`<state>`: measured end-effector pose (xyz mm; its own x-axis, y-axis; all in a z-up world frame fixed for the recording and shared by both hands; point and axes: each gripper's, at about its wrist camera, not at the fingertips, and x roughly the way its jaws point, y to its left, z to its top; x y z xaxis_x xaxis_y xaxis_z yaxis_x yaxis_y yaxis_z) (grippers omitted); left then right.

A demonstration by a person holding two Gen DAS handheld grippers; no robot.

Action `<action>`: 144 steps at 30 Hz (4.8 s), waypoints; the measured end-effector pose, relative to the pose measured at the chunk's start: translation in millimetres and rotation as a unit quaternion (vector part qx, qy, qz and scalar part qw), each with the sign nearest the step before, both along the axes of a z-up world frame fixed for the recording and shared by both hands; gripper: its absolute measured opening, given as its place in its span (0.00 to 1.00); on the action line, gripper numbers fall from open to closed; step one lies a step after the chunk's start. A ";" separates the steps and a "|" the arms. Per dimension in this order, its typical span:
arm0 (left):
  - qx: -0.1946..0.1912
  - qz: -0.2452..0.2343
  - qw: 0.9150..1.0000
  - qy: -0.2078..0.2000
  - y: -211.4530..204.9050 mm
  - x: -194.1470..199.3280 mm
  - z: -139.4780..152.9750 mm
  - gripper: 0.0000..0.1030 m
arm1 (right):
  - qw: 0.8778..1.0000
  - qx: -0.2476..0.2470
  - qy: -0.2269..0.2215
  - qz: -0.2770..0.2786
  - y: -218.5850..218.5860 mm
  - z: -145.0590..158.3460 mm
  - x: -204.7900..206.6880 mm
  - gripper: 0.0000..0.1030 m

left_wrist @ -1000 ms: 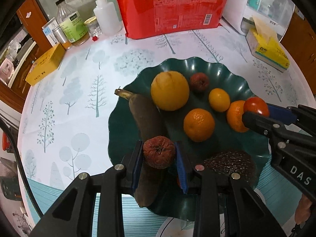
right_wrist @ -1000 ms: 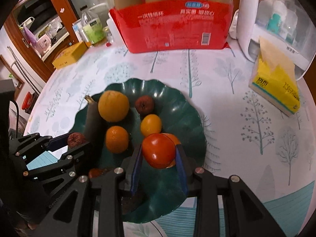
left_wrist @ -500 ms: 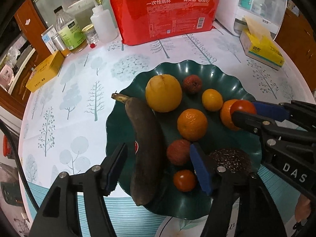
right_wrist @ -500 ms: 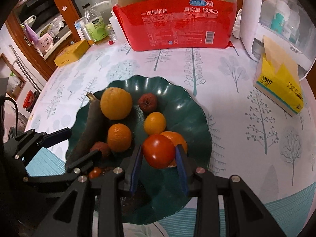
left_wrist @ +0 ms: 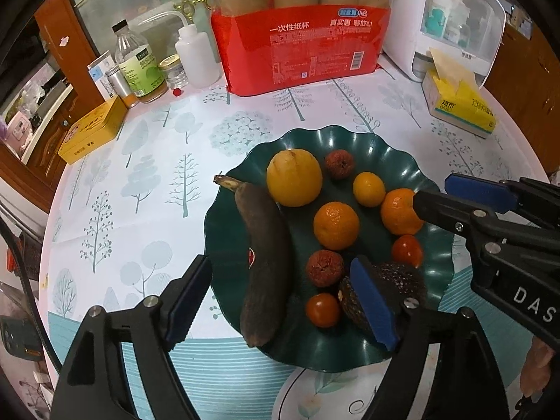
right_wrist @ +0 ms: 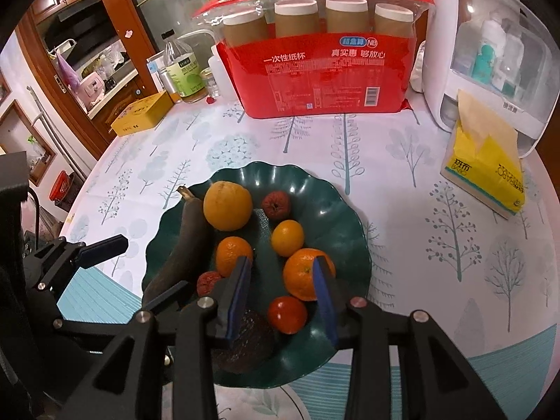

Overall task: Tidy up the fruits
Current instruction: 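Carry lychee and tomato onto the green plate and open both tools, then move both tools back toward the last cherry tomato on the mat, then grasp the last cherry tomato with the right tool, then carry the cherry tomato onto the green plate and open the right tool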

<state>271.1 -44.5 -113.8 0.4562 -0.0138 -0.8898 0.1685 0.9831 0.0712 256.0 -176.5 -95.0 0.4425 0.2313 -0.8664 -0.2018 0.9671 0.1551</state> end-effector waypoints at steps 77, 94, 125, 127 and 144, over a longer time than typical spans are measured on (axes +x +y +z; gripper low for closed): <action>-0.062 0.069 0.995 0.036 109.5 -211.3 -52.0 0.90 | 0.998 0.000 0.055 0.031 87.0 -67.3 -230.3 0.41; -0.070 0.068 0.994 0.051 103.9 -224.6 -51.2 0.90 | 0.999 -0.016 0.035 0.028 84.9 -70.4 -238.5 0.26; -0.064 0.021 0.993 -0.097 59.5 -56.4 149.9 0.99 | 0.992 -0.032 -0.124 -0.001 22.7 170.0 -53.0 0.26; -0.063 0.027 0.994 -0.085 56.6 -38.5 137.1 0.99 | 0.993 -0.030 -0.110 -0.001 21.2 154.2 -33.5 0.26; -0.097 0.074 0.992 0.030 57.6 34.5 -12.9 0.99 | 0.998 -0.050 0.021 0.044 29.1 -32.6 28.8 0.27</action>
<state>305.6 13.0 -126.8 0.4131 -0.1233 -0.9023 0.0189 0.9917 -0.1269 284.8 -147.4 -127.6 0.3877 0.1791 -0.9042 -0.2821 0.9569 0.0685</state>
